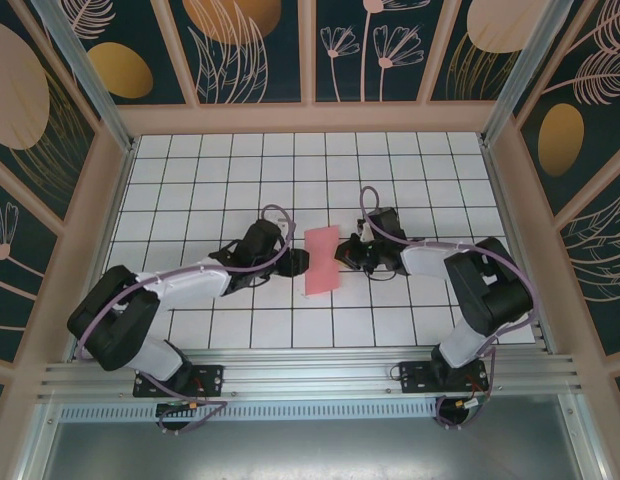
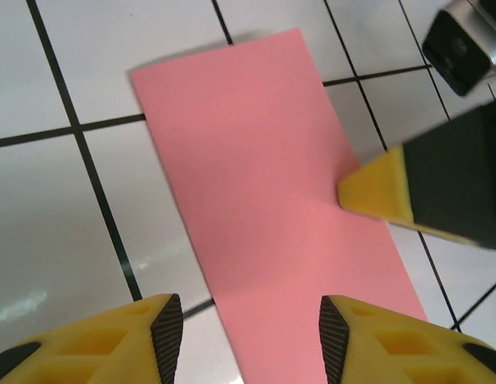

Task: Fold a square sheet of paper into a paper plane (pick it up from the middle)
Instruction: Third fold the triangle at the center of the table.

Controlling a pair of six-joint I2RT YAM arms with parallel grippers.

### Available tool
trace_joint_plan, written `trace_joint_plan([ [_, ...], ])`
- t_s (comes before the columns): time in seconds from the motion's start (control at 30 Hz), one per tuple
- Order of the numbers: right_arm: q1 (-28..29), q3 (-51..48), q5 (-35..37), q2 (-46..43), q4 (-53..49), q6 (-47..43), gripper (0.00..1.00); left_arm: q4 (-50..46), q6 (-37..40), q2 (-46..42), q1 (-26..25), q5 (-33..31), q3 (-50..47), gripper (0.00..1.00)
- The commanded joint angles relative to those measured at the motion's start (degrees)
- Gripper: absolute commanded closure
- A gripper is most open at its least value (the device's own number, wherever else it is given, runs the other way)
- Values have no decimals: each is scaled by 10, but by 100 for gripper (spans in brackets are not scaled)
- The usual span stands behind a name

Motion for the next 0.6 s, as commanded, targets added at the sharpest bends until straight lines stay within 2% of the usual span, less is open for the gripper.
trace_joint_plan([
  [0.0, 14, 4, 44, -16, 10, 57, 100, 17, 56, -34, -31, -40, -28, 47],
  [0.3, 27, 25, 62, 11, -16, 67, 100, 20, 106, -38, -151, -166, -26, 45],
  [0.57, 27, 33, 65, 12, -26, 64, 100, 1, 159, 33, -228, -286, 18, 41],
])
